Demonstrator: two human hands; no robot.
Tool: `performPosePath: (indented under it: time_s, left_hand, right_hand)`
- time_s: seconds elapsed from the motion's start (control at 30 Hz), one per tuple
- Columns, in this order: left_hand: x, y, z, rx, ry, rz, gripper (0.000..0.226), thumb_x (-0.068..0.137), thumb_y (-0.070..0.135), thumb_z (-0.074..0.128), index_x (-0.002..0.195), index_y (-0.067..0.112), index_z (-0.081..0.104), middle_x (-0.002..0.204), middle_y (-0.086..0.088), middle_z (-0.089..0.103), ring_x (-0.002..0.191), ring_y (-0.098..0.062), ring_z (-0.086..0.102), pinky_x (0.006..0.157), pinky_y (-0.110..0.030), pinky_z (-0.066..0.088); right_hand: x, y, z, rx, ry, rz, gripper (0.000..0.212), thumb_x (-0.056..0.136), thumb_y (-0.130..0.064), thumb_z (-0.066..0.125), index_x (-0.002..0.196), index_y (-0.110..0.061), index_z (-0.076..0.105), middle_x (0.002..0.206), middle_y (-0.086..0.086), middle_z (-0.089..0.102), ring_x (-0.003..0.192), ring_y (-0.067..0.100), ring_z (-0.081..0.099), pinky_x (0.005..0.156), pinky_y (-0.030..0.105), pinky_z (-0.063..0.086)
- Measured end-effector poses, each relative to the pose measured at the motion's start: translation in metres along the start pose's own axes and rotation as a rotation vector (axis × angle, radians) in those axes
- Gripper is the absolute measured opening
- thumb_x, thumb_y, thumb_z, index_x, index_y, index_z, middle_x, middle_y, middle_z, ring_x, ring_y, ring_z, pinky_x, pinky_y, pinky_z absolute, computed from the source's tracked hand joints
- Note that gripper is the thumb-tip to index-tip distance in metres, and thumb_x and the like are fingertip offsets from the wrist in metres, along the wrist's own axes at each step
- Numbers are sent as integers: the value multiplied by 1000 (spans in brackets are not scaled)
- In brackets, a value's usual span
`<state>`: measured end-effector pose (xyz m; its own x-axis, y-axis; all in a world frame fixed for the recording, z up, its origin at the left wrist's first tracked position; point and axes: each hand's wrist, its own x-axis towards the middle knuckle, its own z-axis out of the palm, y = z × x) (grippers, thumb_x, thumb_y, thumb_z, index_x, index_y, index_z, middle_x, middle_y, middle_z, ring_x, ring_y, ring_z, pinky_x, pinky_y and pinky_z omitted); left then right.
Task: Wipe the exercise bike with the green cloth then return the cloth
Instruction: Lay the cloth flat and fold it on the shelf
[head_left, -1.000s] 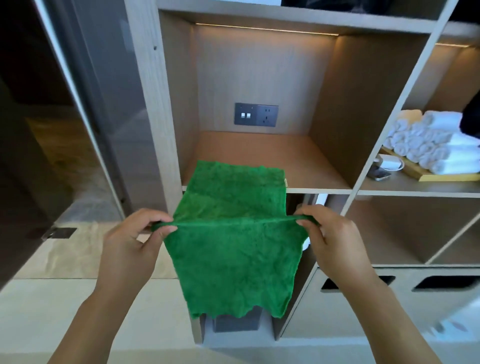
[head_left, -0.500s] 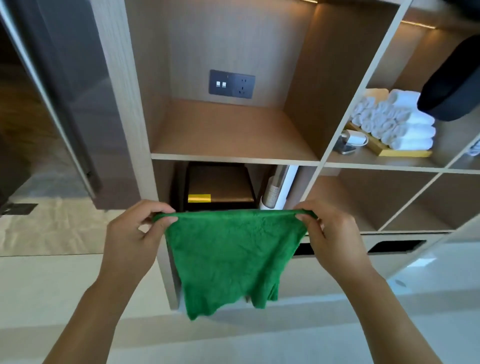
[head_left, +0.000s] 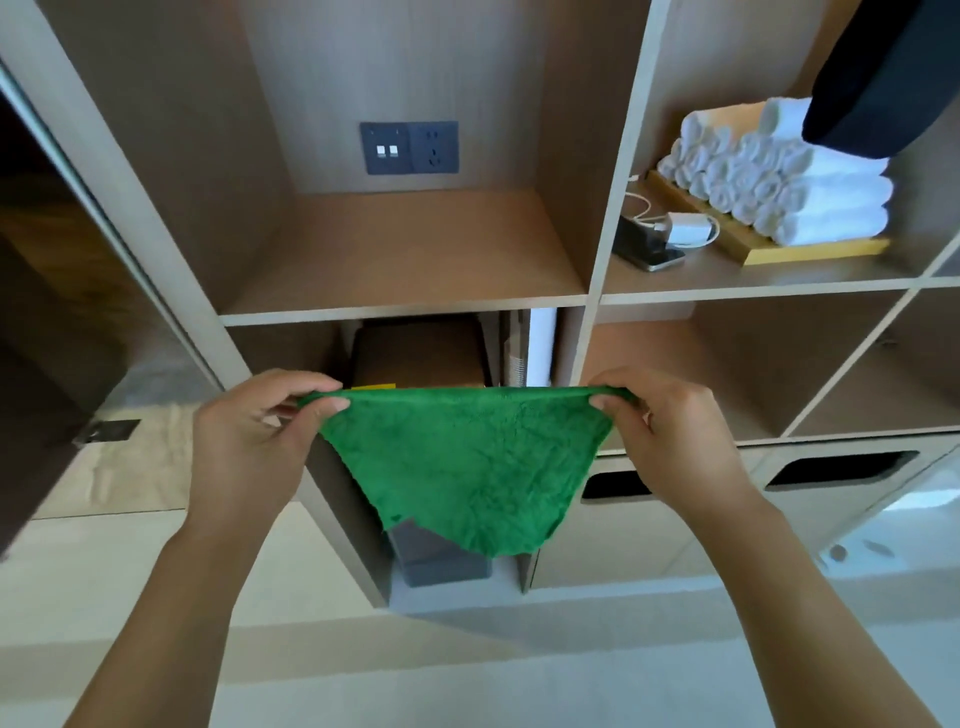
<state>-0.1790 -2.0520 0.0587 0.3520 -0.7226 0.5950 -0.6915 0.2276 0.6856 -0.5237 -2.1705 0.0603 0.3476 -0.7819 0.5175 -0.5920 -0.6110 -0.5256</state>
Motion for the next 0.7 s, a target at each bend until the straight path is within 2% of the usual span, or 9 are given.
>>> performPosePath:
  time_s: [0.17, 0.27, 0.33, 0.47, 0.6, 0.7]
  left_hand:
    - [12, 4, -1, 124, 36, 17, 18, 85, 17, 79, 97, 29, 76, 93, 16, 74, 84, -5, 69, 77, -14, 54]
    - [28, -5, 3, 141, 59, -20, 15, 87, 15, 80, 97, 25, 78, 95, 15, 76, 84, -9, 69, 78, -18, 55]
    - [39, -13, 6, 148, 67, -24, 16, 87, 13, 81, 98, 24, 78, 94, 17, 75, 86, -7, 69, 79, -13, 53]
    - [65, -40, 10, 137, 72, -19, 13, 87, 13, 81, 97, 22, 78, 104, 27, 70, 85, 2, 67, 79, -4, 47]
    - [97, -77, 14, 109, 71, -9, 20, 89, 8, 80, 98, 25, 77, 96, 22, 73, 89, 5, 67, 82, -7, 48]
    - [132, -100, 18, 78, 48, 29, 27, 92, 8, 76, 99, 34, 74, 102, 20, 73, 94, -3, 69, 88, -17, 54]
  right_hand:
    - [32, 5, 8, 42, -28, -39, 15, 100, -10, 67, 101, -19, 79, 85, -10, 72, 71, 18, 67, 65, 43, 58]
    - [56, 12, 18, 15, -28, -83, 15, 100, -10, 67, 103, -19, 79, 90, -8, 73, 77, 21, 68, 69, 43, 58]
    - [71, 15, 27, -13, -53, -82, 16, 101, -14, 65, 106, -20, 79, 93, -5, 75, 79, 21, 68, 71, 41, 57]
    - [97, 12, 46, -48, -47, -79, 16, 100, -13, 67, 108, -21, 79, 94, -8, 75, 76, 15, 62, 67, 32, 50]
    - [128, 4, 64, -140, -28, -56, 15, 101, -17, 67, 110, -17, 78, 98, 4, 77, 84, 30, 70, 71, 42, 57]
    - [156, -4, 75, -244, 10, -75, 12, 101, -14, 67, 108, -15, 76, 96, 4, 76, 82, 33, 70, 64, 37, 54]
